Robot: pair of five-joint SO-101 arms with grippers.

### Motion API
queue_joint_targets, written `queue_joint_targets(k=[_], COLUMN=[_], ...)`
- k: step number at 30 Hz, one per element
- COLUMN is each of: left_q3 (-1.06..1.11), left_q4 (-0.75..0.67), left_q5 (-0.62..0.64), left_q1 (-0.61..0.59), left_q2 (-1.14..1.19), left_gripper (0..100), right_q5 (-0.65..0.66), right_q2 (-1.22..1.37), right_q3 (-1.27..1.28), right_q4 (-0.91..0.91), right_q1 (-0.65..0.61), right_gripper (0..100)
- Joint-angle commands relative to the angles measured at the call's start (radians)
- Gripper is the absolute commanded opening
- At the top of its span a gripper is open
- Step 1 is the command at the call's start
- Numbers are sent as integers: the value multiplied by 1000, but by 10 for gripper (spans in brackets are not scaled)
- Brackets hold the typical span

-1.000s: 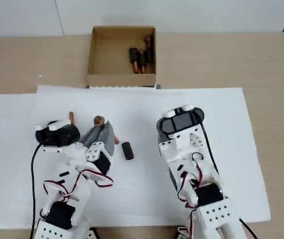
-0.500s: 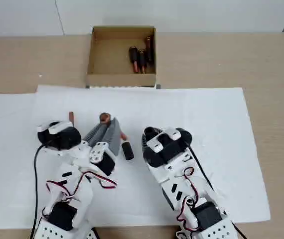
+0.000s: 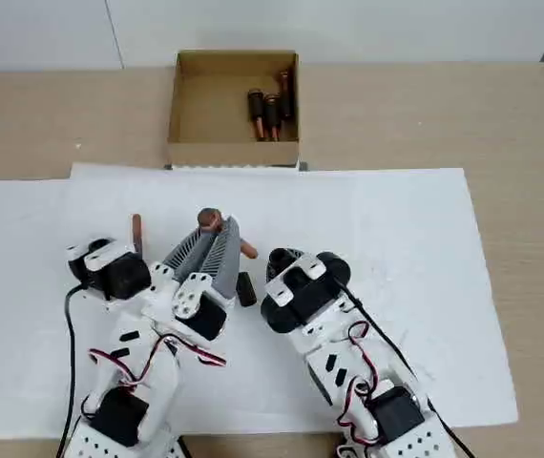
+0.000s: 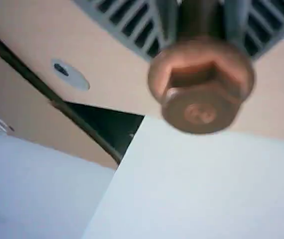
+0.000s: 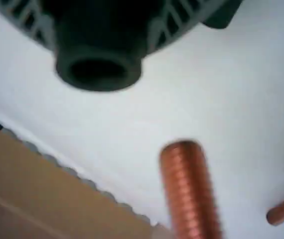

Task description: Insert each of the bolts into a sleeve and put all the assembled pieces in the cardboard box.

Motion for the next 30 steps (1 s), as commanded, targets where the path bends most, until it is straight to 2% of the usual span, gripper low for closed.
queue_joint_targets(k=[1,12,17,30], left_q3=[-58,-56,-54,-38], left_q4=[-29,-25,31,32], left_q5=[6,54,54,48], left_q1=[6,34,72,63], left_q2=[-8,-6,-6,-8], left_gripper=[7,6,6,6], right_q5=[46,87,124,130], right_q2=[-19,-19,-19,-19], right_q3=[14,14,14,14], right_q4=[-7,-64,-65,-119], right_q1=[-28,-53,-56,-84], right_gripper=[2,2,3,3])
